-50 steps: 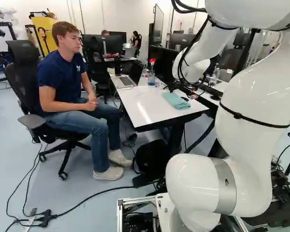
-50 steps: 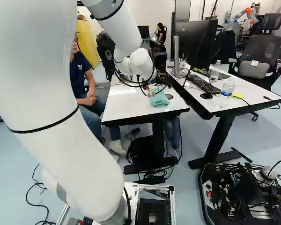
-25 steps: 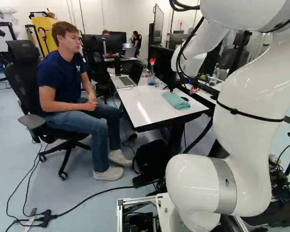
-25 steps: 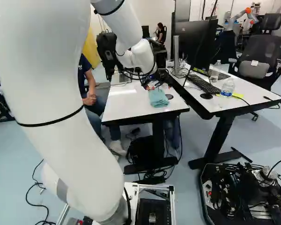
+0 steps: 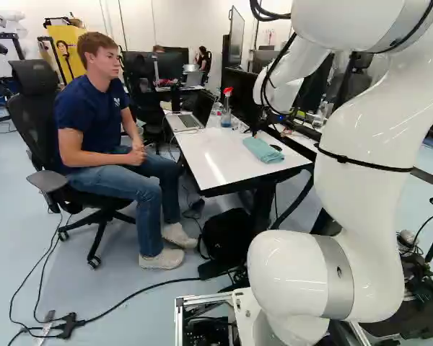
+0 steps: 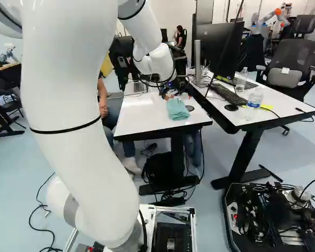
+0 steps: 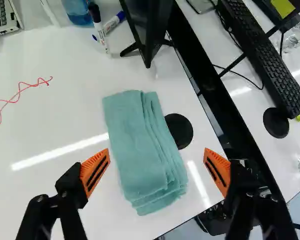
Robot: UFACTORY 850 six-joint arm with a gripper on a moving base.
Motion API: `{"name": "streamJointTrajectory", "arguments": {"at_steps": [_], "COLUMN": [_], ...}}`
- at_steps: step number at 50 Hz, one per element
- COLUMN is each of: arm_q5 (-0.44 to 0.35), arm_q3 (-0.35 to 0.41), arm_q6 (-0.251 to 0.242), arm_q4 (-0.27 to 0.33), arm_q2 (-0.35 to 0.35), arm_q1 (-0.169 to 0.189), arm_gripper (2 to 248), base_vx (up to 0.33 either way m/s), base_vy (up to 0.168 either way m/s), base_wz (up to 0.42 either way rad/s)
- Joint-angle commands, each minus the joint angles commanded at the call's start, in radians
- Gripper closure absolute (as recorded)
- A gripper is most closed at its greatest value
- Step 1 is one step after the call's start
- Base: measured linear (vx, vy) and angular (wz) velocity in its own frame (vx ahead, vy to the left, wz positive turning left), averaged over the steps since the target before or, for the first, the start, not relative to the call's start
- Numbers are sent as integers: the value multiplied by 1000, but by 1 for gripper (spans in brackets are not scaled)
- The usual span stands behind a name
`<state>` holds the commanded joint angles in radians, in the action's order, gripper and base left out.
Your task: Clean the table with the green towel
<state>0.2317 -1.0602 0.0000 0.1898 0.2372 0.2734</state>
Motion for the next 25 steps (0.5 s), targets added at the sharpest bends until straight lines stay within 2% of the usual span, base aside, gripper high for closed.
{"name": "streamJointTrajectory", "arguments": {"at_steps": [25], "arm_q5": [0], "arm_q3": [-13], "arm_q6": [0], "arm_q4": [0], "arm_q2": [68], "arm_q1": [0], "arm_gripper": [3], "base_vx": [0], "base_vy": [0], "base_wz": [0]}}
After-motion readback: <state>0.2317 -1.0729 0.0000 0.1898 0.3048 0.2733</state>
